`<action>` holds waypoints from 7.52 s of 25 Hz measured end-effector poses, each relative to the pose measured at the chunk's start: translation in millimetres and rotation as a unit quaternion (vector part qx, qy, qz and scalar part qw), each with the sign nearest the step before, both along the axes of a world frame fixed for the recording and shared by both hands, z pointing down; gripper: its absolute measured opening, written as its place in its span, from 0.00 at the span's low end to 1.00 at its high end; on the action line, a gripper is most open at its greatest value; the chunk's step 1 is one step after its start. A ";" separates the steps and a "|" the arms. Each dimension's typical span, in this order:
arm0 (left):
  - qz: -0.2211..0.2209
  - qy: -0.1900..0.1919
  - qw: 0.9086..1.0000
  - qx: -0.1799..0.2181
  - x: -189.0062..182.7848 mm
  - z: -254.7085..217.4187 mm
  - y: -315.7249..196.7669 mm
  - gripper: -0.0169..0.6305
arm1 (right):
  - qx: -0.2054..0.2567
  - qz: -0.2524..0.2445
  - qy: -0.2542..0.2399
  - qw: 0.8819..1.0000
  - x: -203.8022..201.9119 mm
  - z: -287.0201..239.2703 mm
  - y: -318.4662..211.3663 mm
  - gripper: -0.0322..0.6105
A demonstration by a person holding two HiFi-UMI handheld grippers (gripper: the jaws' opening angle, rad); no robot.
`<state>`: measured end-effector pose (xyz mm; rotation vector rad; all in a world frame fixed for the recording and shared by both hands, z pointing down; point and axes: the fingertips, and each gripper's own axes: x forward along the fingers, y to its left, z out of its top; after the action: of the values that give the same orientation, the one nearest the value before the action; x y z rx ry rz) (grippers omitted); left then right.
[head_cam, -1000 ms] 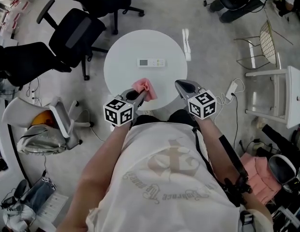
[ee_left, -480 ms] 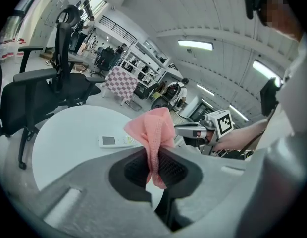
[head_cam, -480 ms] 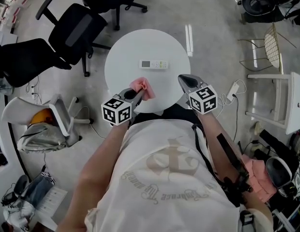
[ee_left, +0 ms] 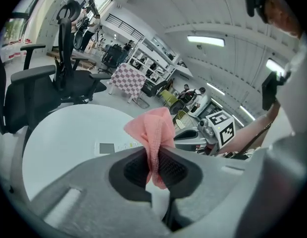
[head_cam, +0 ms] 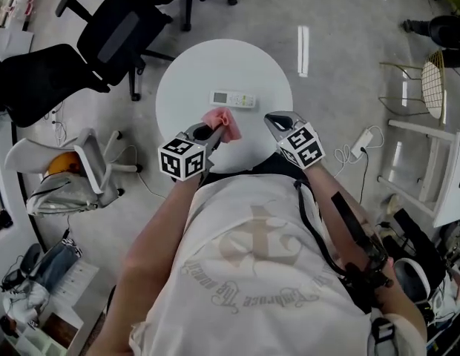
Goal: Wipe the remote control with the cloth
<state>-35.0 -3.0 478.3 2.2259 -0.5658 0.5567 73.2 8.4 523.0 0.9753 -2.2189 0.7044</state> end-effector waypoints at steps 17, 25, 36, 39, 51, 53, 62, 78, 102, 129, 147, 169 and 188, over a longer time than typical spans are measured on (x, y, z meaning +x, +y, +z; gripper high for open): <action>-0.042 -0.041 0.996 -0.067 19.6 51.4 -10.5 0.06 | -0.005 -0.161 0.082 0.984 -10.1 64.8 -35.4 0.24; -0.056 -0.056 0.993 -0.086 11.2 64.9 -17.2 0.06 | -0.001 -0.217 0.120 0.969 -24.1 98.2 -50.3 0.49; -0.033 -0.061 0.993 -0.099 33.4 83.1 -40.3 0.06 | 0.019 -0.257 0.121 0.958 -31.1 113.0 -64.0 0.40; -0.010 -0.065 0.992 -0.105 51.4 91.0 -48.9 0.06 | 0.022 -0.258 0.117 0.959 -27.5 114.9 -64.3 0.40; 0.082 -0.110 0.979 -0.152 99.3 124.9 -51.7 0.06 | 0.033 -0.250 0.115 0.961 -39.8 110.8 -58.2 0.40; 0.074 -0.122 0.976 -0.165 98.1 129.5 -51.1 0.06 | 0.029 -0.246 0.117 0.962 -40.5 111.2 -57.6 0.40; 0.075 -0.169 0.971 -0.154 85.9 136.5 -53.5 0.06 | 0.024 -0.240 0.113 0.964 -41.2 110.2 -56.1 0.39; 0.013 -0.198 0.968 -0.153 37.4 143.0 -83.1 0.06 | 0.022 -0.242 0.112 0.964 -37.2 110.5 -60.3 0.39; 0.043 -0.207 0.968 -0.134 15.6 147.9 -81.9 0.05 | 0.019 -0.251 0.115 0.961 -40.5 112.1 -55.6 0.39; 0.090 -0.159 0.976 -0.121 47.4 140.9 -74.7 0.05 | 0.013 -0.252 0.125 0.960 -34.3 113.8 -54.2 0.39; -0.071 -0.199 0.969 -0.126 -54.2 145.8 -78.1 0.05 | 0.009 -0.242 0.166 0.956 -17.3 113.2 -49.4 0.40; -0.188 -0.063 0.976 -0.093 -75.6 83.7 -0.8 0.05 | -0.086 -0.315 0.310 0.893 -26.3 122.4 -58.1 0.45; -0.205 -0.036 0.975 -0.082 -106.8 70.3 27.6 0.05 | -0.219 -0.134 0.144 0.956 -23.4 113.3 -22.5 0.43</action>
<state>-141.8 24.5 548.6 1.8678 -0.9527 0.4494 49.8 -14.1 636.3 0.5050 -1.7878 0.8223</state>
